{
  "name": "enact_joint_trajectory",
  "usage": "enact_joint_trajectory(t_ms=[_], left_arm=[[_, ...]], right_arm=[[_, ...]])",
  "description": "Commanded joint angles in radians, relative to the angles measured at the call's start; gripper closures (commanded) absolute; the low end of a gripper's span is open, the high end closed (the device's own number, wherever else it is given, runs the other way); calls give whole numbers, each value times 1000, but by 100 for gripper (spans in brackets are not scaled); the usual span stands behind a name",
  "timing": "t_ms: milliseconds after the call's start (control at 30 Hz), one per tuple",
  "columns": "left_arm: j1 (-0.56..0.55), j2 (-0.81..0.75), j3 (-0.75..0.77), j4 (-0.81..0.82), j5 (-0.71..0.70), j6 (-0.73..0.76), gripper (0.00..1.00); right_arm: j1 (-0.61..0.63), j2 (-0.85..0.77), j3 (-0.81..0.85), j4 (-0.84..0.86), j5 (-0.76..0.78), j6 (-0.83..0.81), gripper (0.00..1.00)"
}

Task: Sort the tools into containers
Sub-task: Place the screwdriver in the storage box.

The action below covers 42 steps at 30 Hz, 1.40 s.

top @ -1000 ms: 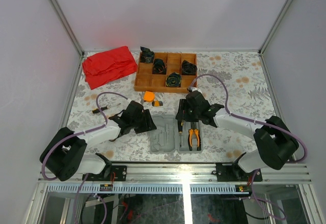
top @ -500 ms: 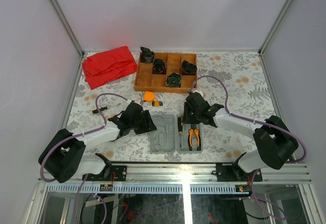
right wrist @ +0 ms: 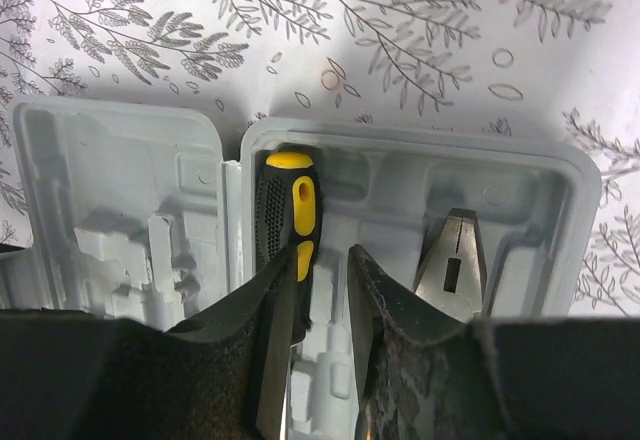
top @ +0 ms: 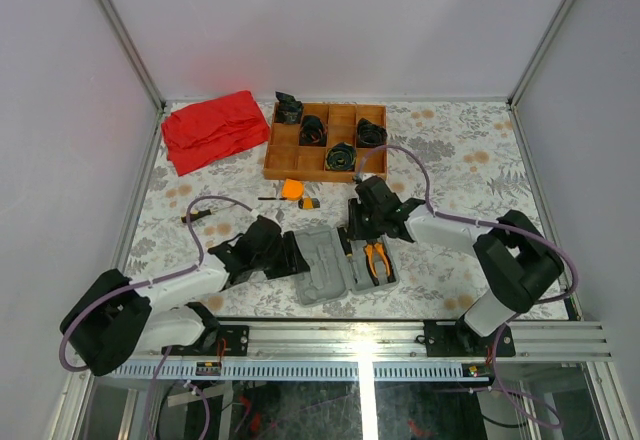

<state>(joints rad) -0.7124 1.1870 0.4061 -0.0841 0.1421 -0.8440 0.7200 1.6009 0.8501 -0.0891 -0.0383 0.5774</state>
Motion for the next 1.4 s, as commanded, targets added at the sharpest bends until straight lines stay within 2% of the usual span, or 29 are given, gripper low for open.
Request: enact_joint_trajectory(t_ms=[0, 167, 333, 467, 667, 833, 1100, 1367], left_arm=[[-31, -42, -22, 41, -3, -55, 51], [-32, -107, 5, -62, -99, -50, 49], [-32, -181, 48, -162, -197, -33, 43], [-30, -202, 99, -228, -263, -9, 40], [-17, -166, 133, -229, -274, 9, 40], [0, -120, 127, -167, -235, 10, 41], [13, -57, 116, -104, -194, 6, 42], [34, -73, 108, -157, -257, -17, 43]], right_arm=[[5, 44, 56, 22, -49, -99, 66], [5, -2, 97, -44, 23, -146, 61], [5, -93, 71, -61, 48, -185, 49], [5, -145, 49, -82, 61, -207, 46], [5, -201, 28, -109, 30, -188, 50], [7, -236, -1, -91, -27, -143, 60], [15, -219, -32, -84, -109, -156, 71], [43, -176, -28, -66, -138, -160, 73]])
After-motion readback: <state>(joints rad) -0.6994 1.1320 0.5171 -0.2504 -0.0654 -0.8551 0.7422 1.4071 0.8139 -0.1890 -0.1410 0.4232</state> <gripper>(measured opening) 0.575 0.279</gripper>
